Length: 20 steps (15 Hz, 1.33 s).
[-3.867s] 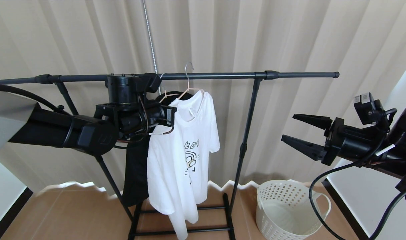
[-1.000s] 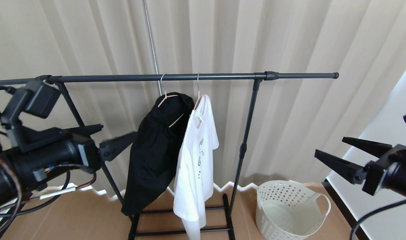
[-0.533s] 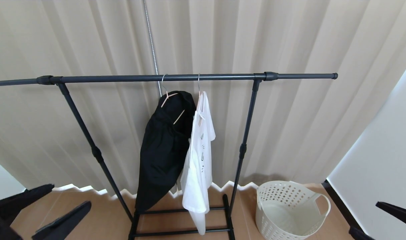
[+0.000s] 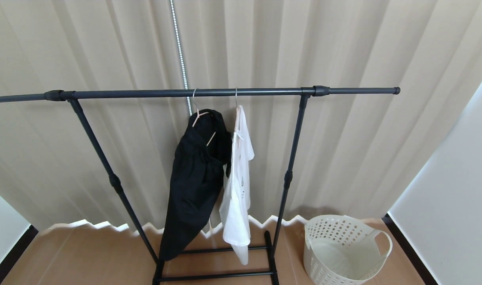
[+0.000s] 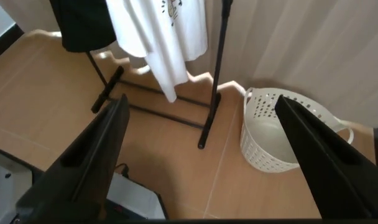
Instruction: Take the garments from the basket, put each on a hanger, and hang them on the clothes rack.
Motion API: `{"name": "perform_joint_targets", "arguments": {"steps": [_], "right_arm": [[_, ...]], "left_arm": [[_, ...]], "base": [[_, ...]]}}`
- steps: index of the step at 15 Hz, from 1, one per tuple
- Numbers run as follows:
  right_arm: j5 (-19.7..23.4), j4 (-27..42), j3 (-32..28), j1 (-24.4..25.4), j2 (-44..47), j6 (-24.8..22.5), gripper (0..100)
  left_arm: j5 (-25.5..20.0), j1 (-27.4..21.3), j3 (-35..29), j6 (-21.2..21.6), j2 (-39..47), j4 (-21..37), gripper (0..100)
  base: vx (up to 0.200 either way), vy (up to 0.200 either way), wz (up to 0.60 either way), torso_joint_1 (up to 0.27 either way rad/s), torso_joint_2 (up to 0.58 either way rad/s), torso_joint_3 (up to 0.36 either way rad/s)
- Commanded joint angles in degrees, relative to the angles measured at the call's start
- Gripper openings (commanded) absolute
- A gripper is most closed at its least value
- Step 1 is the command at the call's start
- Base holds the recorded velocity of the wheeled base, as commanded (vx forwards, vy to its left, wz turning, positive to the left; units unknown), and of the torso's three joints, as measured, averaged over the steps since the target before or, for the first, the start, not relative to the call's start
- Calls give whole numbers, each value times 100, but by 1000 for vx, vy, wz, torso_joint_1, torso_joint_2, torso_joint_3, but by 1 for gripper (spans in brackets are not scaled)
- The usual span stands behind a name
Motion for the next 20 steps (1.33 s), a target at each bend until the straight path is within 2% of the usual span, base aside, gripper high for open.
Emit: {"name": "perform_joint_targets", "arguments": {"steps": [1,4,6,7,8,9,10,11,12,16,17,18,19,20], "right_arm": [[-7,15,-18,-272,-570,-45,100],[-104,-38,132,-598,-710,-238,100],[-279,-161,193,-800,-719,-370,100],[-288,-170,193,-852,-719,-370,100],[-279,-117,175,-1116,-877,-379,100],[-279,-117,175,-1125,-886,-379,100],[-297,-117,175,-1301,-1203,-379,100],[-438,-161,202,-1310,-1255,-361,100],[-719,-170,202,-1310,-1255,-308,100],[-710,-178,202,-1310,-1255,-317,100],[-701,-178,202,-1310,-1255,-317,100],[-701,-178,202,-1318,-1255,-317,100],[-701,-178,202,-1318,-1255,-317,100],[-701,-178,202,-1310,-1255,-308,100]], "left_arm": [[-4,402,241,0,-658,28,100],[14,753,320,0,-886,19,100],[163,1236,478,44,-1045,-16,100],[198,1289,487,27,-1062,-25,100],[357,1280,505,-17,-1071,-95,100],[365,1280,505,-26,-1071,-95,100],[418,1280,522,-114,-1071,-157,100],[471,1280,531,-140,-1071,-183,100],[954,1280,549,-184,-1053,-368,100],[1174,1280,549,-211,-1062,-412,100],[1113,1272,549,-167,-1062,-421,100],[673,1131,549,-193,-1141,-429,100],[462,832,549,-175,-1273,-438,100],[445,850,549,-158,-1343,-429,100]], "base": [[0,0,0,0,0,0],[0,0,0,0,0,0],[0,0,0,0,0,0],[0,0,0,0,0,0],[0,0,0,0,0,0],[0,0,0,0,0,0],[0,0,0,0,0,0],[0,0,0,0,0,0],[0,0,0,0,0,0],[0,0,0,0,0,0],[0,0,0,0,0,0],[0,0,0,0,0,0],[0,0,0,0,0,0],[0,0,0,0,0,0]]}}
